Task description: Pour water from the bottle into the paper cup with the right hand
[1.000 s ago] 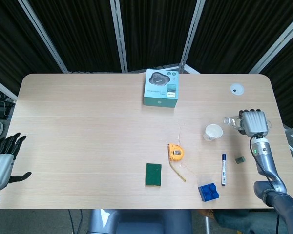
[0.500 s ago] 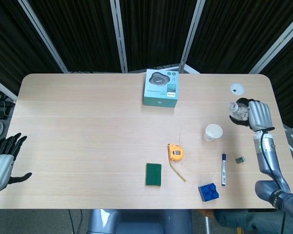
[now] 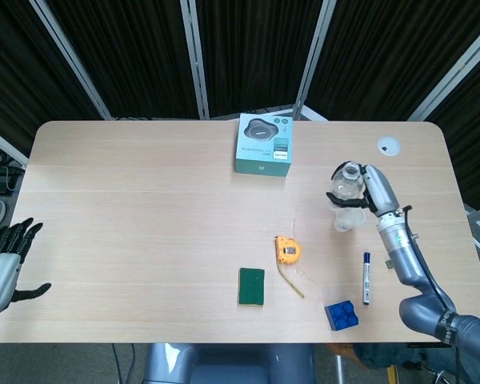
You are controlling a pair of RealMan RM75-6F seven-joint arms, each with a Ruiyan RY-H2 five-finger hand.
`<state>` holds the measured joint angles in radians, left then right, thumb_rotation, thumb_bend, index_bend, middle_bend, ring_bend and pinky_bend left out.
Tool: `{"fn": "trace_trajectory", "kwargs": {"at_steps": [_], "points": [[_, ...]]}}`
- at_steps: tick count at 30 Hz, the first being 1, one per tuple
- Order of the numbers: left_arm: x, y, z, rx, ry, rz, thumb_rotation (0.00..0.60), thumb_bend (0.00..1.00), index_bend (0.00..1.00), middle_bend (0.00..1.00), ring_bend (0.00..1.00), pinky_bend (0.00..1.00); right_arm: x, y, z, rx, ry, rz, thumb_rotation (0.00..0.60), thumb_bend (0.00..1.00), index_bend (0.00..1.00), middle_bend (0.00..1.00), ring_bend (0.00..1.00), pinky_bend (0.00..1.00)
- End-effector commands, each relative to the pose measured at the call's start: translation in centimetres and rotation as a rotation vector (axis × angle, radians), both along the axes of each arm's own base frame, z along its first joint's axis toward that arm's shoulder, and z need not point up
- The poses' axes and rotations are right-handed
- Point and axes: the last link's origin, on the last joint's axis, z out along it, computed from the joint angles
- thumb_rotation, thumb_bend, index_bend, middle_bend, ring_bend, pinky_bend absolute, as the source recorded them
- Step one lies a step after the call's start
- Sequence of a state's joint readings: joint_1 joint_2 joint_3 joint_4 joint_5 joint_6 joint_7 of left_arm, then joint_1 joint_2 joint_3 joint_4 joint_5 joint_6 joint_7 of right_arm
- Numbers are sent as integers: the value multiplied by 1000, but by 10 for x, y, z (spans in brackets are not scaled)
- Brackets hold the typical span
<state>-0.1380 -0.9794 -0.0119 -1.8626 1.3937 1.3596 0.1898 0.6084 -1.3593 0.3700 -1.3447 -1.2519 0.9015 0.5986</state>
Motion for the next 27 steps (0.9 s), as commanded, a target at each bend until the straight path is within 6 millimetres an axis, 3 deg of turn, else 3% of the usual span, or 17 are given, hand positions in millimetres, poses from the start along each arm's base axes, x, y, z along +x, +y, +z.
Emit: {"fn": "trace_trajectory", "kwargs": {"at_steps": [1, 8, 15, 27], "points": [[-2, 2, -1, -3, 3, 8, 600, 0, 0, 0, 0, 0, 11, -5, -25, 63, -17, -2, 600, 460, 557, 607, 467, 458], [-7, 6, -4, -16, 14, 30, 600, 0, 0, 0, 0, 0, 22, -11, -59, 101, 0, -17, 600, 460, 557, 607, 466, 457], [-9, 8, -6, -20, 21, 46, 600, 0, 0, 0, 0, 0, 17, -16, -88, 123, 24, -61, 600, 460, 557, 606, 466, 458], [-9, 9, -8, -28, 23, 46, 600, 0, 0, 0, 0, 0, 11, -16, -113, 130, 22, -98, 600, 460, 550, 606, 465, 458]]}}
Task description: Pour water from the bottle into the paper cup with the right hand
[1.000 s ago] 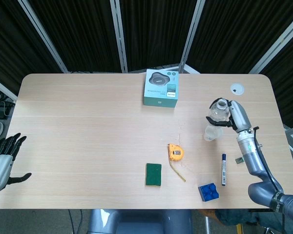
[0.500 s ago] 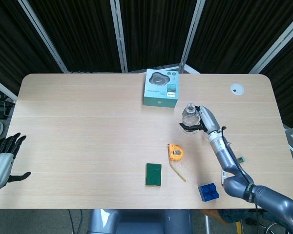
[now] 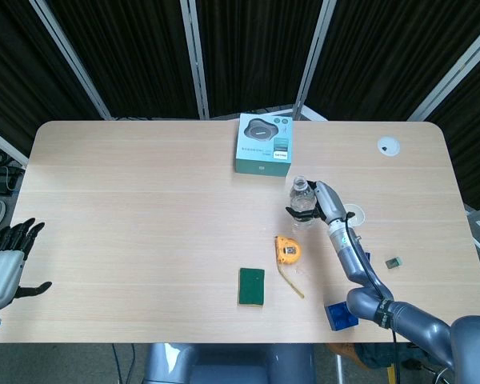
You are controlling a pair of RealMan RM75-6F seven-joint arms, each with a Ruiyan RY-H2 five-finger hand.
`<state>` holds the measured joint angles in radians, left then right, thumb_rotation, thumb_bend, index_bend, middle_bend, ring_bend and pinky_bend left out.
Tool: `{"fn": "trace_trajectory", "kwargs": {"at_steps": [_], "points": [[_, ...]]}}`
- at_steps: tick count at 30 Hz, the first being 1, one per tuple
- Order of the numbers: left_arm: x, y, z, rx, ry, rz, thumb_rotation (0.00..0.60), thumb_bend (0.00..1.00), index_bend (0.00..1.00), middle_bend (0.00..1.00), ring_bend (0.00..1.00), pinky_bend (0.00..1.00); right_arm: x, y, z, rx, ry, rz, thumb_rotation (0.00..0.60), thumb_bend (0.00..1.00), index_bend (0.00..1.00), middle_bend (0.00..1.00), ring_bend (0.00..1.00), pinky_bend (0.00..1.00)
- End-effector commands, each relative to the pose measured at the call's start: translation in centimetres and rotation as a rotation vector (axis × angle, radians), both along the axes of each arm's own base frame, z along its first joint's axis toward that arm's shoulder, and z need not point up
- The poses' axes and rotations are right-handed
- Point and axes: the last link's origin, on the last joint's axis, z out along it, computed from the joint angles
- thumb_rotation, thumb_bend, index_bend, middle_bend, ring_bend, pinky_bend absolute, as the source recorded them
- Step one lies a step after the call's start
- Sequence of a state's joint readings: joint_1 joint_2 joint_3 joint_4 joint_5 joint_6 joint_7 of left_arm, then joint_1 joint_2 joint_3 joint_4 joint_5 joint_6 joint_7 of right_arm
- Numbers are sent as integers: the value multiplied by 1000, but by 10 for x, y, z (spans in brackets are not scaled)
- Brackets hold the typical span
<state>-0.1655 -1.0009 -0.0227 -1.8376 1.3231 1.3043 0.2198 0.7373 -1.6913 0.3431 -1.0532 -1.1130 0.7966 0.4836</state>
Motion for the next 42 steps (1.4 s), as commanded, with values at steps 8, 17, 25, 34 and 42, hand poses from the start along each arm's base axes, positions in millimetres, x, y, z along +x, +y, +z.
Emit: {"fn": "trace_trajectory", "kwargs": {"at_steps": [8, 17, 25, 34, 42], "points": [[1, -1, 0, -1, -4, 1, 600, 0, 0, 0, 0, 0, -4, 6, -16, 31, -40, -4, 600, 420, 547, 601, 446, 458], [1, -1, 0, -3, -5, -1, 600, 0, 0, 0, 0, 0, -9, 7, -18, 26, -84, 4, 600, 182, 443, 471, 365, 458], [2, -1, -1, -3, -6, -3, 600, 0, 0, 0, 0, 0, -20, 8, -15, 20, -80, 9, 600, 8, 214, 396, 294, 453], [3, -3, -1, -5, -7, -8, 600, 0, 0, 0, 0, 0, -28, 13, -9, 22, -70, 41, 600, 0, 152, 297, 177, 303], [5, -4, 1, -2, -14, -18, 600, 0, 0, 0, 0, 0, -30, 18, 3, 4, -86, 72, 600, 0, 127, 262, 139, 239]]}}
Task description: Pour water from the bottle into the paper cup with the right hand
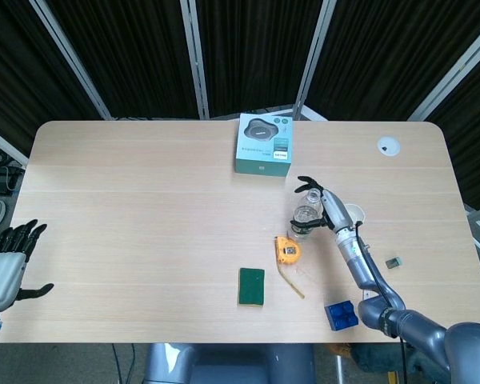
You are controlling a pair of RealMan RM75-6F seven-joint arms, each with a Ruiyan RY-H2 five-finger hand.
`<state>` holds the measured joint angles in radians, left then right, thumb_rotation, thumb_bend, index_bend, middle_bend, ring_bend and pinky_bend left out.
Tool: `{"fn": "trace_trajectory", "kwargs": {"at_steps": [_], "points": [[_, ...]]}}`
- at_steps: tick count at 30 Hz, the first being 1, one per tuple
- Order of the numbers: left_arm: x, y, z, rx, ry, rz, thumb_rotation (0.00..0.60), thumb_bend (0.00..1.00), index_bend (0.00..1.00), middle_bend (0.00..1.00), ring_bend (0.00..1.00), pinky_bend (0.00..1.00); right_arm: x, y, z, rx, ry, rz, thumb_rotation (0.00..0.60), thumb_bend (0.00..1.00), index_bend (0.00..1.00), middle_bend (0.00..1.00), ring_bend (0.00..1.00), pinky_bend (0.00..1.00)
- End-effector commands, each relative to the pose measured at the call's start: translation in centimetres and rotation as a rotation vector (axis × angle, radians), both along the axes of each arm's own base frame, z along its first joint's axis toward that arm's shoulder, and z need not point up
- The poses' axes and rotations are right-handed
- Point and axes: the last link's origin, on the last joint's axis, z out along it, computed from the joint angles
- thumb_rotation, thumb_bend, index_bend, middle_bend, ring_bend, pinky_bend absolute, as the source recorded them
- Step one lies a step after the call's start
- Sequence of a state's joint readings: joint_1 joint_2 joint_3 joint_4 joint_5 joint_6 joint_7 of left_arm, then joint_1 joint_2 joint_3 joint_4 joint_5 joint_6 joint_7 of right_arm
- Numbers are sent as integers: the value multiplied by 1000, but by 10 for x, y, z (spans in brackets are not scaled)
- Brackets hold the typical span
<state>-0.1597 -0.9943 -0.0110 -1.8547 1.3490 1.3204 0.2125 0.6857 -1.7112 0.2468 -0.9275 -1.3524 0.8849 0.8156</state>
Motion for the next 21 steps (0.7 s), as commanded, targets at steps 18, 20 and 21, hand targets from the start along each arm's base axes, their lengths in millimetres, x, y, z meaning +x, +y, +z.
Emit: {"fn": "trace_trajectory", "kwargs": {"at_steps": [18, 20, 21], "points": [[5, -6, 3, -1, -10, -25, 600, 0, 0, 0, 0, 0, -13, 23, 28, 29, 66, 71, 600, 0, 0, 0, 0, 0], [5, -7, 3, -2, -10, -28, 600, 0, 0, 0, 0, 0, -15, 25, 30, 40, 82, 78, 600, 0, 0, 0, 0, 0], [5, -7, 3, -2, -10, -29, 600, 0, 0, 0, 0, 0, -16, 26, 32, 43, 87, 81, 600, 0, 0, 0, 0, 0]]}}
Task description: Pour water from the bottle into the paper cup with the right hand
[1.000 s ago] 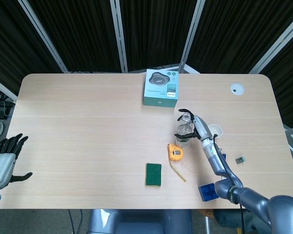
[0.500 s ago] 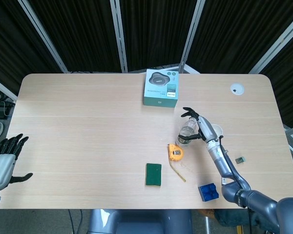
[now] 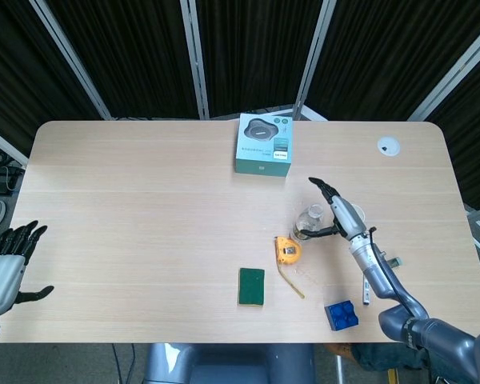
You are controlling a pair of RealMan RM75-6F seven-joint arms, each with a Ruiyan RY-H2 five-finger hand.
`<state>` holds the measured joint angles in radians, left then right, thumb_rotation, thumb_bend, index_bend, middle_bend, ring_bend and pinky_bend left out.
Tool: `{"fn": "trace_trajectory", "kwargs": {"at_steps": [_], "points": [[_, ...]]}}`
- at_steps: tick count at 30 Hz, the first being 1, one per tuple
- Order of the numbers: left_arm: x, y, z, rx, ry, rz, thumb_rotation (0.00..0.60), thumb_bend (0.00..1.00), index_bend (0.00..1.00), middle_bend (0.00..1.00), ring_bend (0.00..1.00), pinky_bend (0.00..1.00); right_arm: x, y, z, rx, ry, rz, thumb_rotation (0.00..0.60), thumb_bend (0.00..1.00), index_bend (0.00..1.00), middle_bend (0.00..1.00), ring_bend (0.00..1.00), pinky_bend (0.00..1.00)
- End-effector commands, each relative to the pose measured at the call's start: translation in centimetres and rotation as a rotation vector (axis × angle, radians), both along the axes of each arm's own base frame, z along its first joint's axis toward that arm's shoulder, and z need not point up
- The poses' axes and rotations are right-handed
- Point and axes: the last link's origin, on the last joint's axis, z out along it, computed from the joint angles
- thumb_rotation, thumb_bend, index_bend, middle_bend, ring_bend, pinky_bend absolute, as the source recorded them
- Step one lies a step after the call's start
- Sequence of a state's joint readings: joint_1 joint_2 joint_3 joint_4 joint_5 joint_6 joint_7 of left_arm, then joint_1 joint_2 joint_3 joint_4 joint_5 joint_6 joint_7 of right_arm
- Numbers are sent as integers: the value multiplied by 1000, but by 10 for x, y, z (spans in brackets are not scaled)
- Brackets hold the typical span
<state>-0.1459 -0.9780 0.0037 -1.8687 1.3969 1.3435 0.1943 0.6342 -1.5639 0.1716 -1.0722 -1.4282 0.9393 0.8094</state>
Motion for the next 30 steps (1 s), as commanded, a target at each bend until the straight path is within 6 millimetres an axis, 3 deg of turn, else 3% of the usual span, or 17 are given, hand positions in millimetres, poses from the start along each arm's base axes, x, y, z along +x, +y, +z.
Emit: {"fn": "trace_trajectory", "kwargs": {"at_steps": [1, 13, 20, 26, 30], "points": [[1, -1, 0, -1, 0, -3, 600, 0, 0, 0, 0, 0, -4, 6, 4, 17, 24, 12, 600, 0, 0, 0, 0, 0], [5, -6, 2, -8, -9, -25, 600, 0, 0, 0, 0, 0, -20, 17, 35, -34, 77, 56, 600, 0, 0, 0, 0, 0], [6, -7, 6, 2, -9, -32, 600, 0, 0, 0, 0, 0, -50, 31, 67, -114, 229, 84, 600, 0, 0, 0, 0, 0], [9, -9, 11, 54, 15, -48, 600, 0, 0, 0, 0, 0, -92, 61, 115, -251, 400, 47, 600, 0, 0, 0, 0, 0], [11, -10, 13, 58, 5, -60, 600, 0, 0, 0, 0, 0, -100, 92, 136, -327, 485, 14, 600, 0, 0, 0, 0, 0]]}}
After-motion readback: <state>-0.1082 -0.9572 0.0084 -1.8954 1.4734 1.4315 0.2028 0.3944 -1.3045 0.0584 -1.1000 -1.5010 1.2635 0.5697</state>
